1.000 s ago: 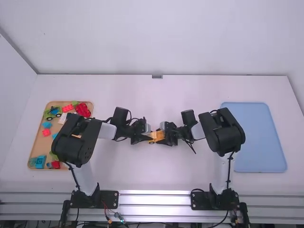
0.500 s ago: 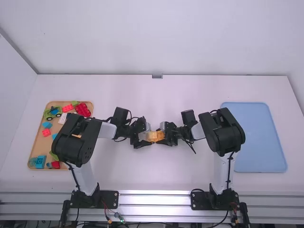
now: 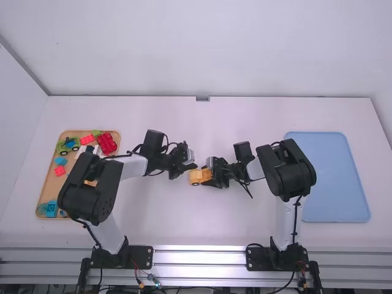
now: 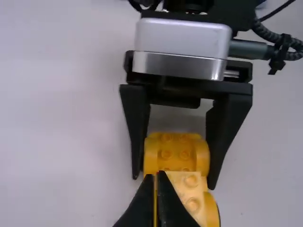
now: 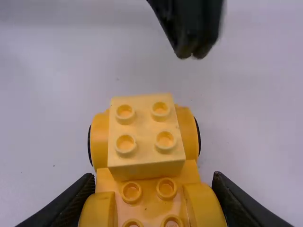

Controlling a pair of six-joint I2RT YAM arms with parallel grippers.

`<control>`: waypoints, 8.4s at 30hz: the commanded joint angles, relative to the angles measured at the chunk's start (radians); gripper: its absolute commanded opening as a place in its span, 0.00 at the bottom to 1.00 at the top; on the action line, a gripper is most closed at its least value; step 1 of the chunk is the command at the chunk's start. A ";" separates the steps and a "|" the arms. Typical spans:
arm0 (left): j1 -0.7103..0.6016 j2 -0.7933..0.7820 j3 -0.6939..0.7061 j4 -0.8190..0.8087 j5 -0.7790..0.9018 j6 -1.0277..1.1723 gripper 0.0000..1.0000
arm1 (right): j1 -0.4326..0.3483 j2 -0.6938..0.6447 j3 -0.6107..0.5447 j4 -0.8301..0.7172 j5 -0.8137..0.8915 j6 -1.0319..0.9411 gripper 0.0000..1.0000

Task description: Assemble lego blocks to make yellow taxi

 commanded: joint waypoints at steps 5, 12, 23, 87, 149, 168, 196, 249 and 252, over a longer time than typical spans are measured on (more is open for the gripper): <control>-0.031 0.015 0.005 -0.011 -0.064 -0.045 0.02 | -0.005 0.015 0.007 -0.011 0.042 0.006 0.46; -0.031 0.055 0.008 -0.011 -0.064 -0.045 0.02 | -0.004 0.015 0.007 -0.011 0.042 0.006 0.45; -0.031 0.069 0.007 -0.081 -0.174 -0.045 0.02 | -0.003 0.015 0.007 -0.011 0.042 0.006 0.45; 0.327 -0.156 0.307 -0.487 -0.513 -0.827 0.99 | -0.010 -0.545 0.007 -0.606 0.555 0.092 0.99; 0.721 -0.013 0.176 -0.650 -0.874 -0.473 0.45 | 0.016 -0.752 0.019 -0.487 0.674 0.138 0.98; 0.709 -0.013 0.125 -0.633 -0.874 -0.706 0.42 | 0.016 -0.752 0.022 -0.504 0.675 0.137 0.99; 0.709 -0.013 0.134 -0.689 -0.861 -0.783 0.32 | 0.016 -0.752 0.022 -0.486 0.674 0.138 0.99; -0.113 -0.536 0.011 -0.248 -0.700 0.012 0.02 | -0.154 -0.618 0.093 -0.235 -0.009 1.077 0.92; -0.167 -0.536 0.011 -0.202 -0.753 0.010 0.01 | -0.136 -0.574 0.093 -0.212 -0.022 1.080 0.93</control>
